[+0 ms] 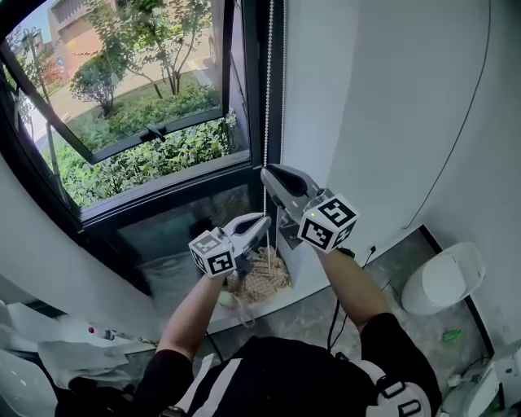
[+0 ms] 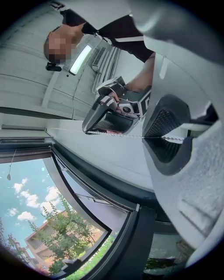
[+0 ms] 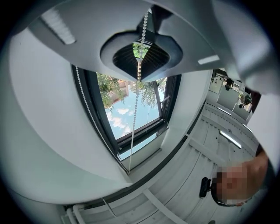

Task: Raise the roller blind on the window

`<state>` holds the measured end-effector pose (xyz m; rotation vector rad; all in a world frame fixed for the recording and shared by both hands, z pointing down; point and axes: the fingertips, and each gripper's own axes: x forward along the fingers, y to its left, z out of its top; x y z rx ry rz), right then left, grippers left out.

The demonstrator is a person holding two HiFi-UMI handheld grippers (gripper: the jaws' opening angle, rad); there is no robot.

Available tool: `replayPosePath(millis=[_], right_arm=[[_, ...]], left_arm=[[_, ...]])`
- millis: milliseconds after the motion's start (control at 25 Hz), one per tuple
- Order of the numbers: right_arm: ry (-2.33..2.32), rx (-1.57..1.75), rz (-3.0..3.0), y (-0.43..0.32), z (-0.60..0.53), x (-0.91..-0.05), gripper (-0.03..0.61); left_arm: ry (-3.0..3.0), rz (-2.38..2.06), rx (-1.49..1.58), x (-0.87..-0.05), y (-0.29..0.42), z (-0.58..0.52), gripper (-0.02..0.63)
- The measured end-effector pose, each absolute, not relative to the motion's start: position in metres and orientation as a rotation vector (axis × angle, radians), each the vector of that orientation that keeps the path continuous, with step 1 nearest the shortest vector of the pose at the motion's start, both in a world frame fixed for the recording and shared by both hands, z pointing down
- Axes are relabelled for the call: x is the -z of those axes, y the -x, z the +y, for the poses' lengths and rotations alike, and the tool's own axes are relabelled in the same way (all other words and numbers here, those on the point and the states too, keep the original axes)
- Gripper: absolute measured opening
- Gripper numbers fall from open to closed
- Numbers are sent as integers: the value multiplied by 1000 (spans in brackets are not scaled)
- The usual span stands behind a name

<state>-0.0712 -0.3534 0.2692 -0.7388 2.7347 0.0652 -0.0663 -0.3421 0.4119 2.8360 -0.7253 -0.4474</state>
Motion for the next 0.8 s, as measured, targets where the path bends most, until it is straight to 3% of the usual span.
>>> replayPosePath(millis=[400, 680, 800], right_arm=[[770, -193, 2770, 67, -344, -286, 15], [932, -26, 2976, 50, -351, -426, 15], [965, 43, 2987, 39, -352, -447, 15]], left_arm=[[-2821, -685, 397, -428, 56, -339, 8], [-2724, -602, -95, -563, 28, -310, 13], [-2746, -568, -182, -580, 32, -300, 123]])
